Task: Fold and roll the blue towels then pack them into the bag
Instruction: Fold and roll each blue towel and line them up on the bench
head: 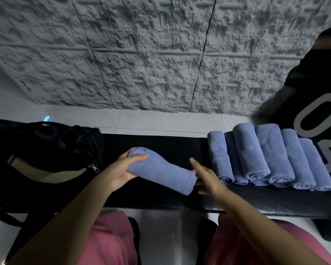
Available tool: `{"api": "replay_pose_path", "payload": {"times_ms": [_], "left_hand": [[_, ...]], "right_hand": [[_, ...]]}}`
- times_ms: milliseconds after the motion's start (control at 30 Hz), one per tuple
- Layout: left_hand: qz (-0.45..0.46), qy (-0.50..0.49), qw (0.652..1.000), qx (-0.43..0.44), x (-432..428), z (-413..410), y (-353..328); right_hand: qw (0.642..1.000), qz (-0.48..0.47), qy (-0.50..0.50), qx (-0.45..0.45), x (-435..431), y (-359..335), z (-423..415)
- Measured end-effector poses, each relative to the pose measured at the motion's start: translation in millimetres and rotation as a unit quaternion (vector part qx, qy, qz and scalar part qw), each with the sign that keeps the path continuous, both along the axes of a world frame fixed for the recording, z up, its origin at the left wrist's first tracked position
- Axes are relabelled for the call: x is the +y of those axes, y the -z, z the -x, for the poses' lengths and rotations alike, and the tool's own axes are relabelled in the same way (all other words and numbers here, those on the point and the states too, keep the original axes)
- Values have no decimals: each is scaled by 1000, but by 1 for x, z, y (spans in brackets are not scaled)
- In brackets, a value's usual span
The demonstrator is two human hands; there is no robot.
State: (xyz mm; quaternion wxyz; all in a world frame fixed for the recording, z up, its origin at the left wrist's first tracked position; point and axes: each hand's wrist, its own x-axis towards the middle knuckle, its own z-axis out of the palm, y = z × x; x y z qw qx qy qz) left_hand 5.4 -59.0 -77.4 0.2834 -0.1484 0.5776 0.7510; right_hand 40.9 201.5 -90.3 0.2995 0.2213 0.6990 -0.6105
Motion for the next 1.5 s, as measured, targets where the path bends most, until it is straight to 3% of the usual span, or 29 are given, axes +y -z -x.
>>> {"api": "replay_pose_path", "payload": {"times_ms": [67,133,233,367,467,567,700,800,900,1000,1133,1200,1300,1367,1500], "left_hand": [[-70,27,997,9,3,-3,-10],[-84,61,994,15,11,-4,-17],[-10,99,994,38,24,3,-24],[59,56,996,34,58,30,-31],[108,65,991,37,106,57,-37],[114,60,990,61,160,81,-41],[104,64,988,96,224,104,-41],[126,66,985,99,255,112,-34],[183,38,975,121,273,114,-16],[306,32,935,177,284,111,-5],[394,71,888,225,291,106,-6],[428,38,867,253,288,99,-13],[454,-12,805,383,275,75,-12],[458,52,769,443,267,58,1],[435,247,760,416,257,51,15]], "right_hand": [[993,109,17,-33,4,-8,-1],[978,199,-19,-58,6,-15,-6],[974,221,-42,-33,10,-38,-15],[985,71,-93,128,29,-65,-24],[968,-65,-96,223,44,-69,-29],[928,-231,-43,290,59,-62,-27],[901,-318,-7,295,68,-54,-21],[890,-389,-25,236,71,-55,-13],[800,-547,-45,245,70,-55,-9],[736,-613,-62,280,68,-51,-6],[733,-594,-130,305,65,-46,-3],[737,-594,-146,287,65,-44,-2],[771,-556,-152,271,68,-41,-1],[787,-532,-164,265,72,-37,-1],[793,-534,-159,246,72,-39,-1]]}}
